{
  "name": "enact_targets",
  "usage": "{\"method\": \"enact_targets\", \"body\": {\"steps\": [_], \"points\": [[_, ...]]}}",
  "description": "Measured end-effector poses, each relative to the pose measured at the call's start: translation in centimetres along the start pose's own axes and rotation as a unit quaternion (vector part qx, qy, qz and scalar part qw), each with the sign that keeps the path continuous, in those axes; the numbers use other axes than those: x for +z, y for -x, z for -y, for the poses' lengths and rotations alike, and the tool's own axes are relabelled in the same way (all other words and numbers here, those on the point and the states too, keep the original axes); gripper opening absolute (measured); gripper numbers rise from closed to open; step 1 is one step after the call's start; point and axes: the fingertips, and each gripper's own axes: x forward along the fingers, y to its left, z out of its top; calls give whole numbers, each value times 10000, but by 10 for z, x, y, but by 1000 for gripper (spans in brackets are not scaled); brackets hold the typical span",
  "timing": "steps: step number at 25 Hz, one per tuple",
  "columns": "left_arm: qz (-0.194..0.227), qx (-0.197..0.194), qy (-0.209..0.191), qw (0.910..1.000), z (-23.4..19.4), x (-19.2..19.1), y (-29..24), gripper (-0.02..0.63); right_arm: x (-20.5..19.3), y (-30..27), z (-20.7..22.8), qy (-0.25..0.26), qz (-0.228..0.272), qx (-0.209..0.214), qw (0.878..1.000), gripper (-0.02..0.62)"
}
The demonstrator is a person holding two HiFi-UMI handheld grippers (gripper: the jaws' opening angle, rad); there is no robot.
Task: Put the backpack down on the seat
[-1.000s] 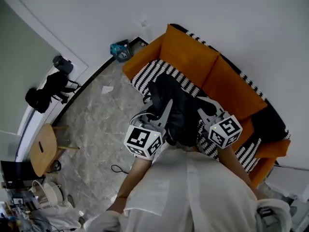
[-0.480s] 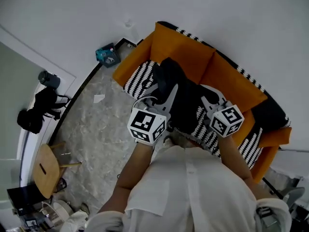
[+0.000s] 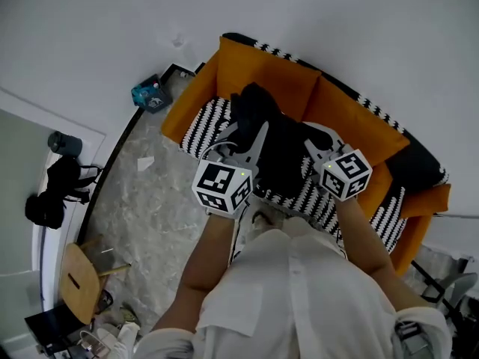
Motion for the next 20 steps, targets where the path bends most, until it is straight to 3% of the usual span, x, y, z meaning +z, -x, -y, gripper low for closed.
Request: {"method": "enact_targets", "body": {"steps": [10,20], "points": [[-497,237,235,9982,-5,-42,-57,81,-39,-13,57,-182,-492,219,9984,26],[-1044,230,492,9931,-8,-103,-99,77,-99,-20,98,-288,-1113,121,9933,26]]}}
